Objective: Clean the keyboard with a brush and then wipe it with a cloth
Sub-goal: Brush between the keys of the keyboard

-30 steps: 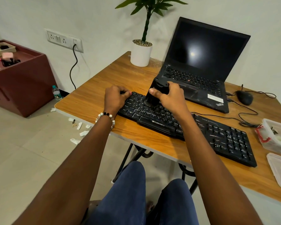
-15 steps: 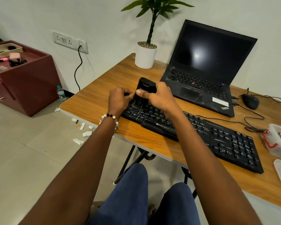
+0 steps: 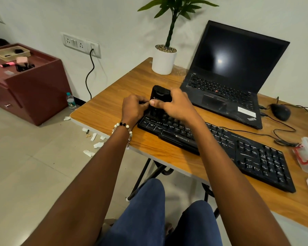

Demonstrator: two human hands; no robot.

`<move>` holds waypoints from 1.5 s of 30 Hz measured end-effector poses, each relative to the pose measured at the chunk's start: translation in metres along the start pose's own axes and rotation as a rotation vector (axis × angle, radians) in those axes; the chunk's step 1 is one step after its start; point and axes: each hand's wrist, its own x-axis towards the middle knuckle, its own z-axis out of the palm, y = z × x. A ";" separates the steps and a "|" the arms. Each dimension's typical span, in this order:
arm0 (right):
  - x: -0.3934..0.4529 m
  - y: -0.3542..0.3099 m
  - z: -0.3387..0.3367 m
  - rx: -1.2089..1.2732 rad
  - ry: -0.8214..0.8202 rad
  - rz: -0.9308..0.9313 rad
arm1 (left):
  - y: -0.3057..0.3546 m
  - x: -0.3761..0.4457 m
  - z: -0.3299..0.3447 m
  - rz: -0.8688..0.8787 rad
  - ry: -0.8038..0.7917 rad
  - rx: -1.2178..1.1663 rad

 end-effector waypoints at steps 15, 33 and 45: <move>-0.011 0.014 -0.019 0.066 0.046 0.066 | -0.001 0.001 0.004 -0.021 0.003 -0.039; -0.032 0.025 -0.044 0.012 0.056 0.116 | 0.001 0.002 0.005 -0.069 0.005 -0.062; -0.042 0.029 -0.046 0.061 0.092 0.160 | 0.000 0.002 0.007 -0.070 0.002 -0.054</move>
